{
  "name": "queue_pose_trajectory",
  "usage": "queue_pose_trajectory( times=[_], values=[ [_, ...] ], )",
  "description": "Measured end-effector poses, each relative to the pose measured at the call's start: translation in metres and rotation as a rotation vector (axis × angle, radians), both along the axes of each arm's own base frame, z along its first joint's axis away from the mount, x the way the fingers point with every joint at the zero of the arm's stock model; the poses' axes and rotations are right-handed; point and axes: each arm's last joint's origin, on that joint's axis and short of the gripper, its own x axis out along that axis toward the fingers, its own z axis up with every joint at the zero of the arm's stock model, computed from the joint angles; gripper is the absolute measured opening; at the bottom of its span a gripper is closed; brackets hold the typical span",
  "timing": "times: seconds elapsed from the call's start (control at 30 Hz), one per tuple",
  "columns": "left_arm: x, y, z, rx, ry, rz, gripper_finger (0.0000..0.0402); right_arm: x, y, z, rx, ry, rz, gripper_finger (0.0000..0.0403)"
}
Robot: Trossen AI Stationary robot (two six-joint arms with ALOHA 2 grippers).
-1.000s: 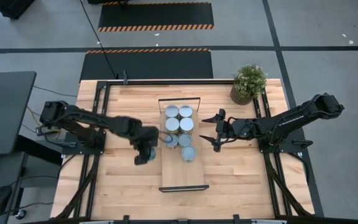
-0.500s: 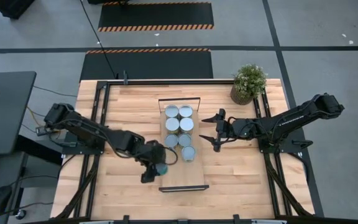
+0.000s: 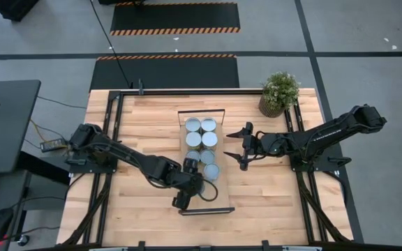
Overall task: Pick and place cans onto a shelf
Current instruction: Put the canned tuna on the shelf
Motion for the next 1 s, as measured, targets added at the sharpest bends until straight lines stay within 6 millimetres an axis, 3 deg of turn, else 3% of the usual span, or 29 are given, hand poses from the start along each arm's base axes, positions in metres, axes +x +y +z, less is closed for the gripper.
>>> queue_pose_trajectory(
  times=[0.2, 0.43, 0.6, 1.0],
  values=[
    [0.004, -0.013, -0.010, 0.066, -0.016, -0.128, 0.0302, 0.000, 0.000, 0.000, -0.005, 0.001, 0.001, 0.0334],
    [0.007, -0.019, -0.025, -0.009, 0.041, -0.115, 0.0302, 0.000, 0.000, 0.000, 0.000, -0.005, 0.002, 0.0334],
    [0.006, -0.018, -0.022, 0.002, 0.036, -0.141, 0.0302, 0.000, 0.000, 0.001, 0.001, -0.006, 0.002, 0.0334],
    [-0.002, -0.017, -0.024, 0.228, 0.093, -0.492, 0.0302, 0.000, 0.001, 0.000, 0.008, -0.004, 0.022, 0.0334]
  ],
)
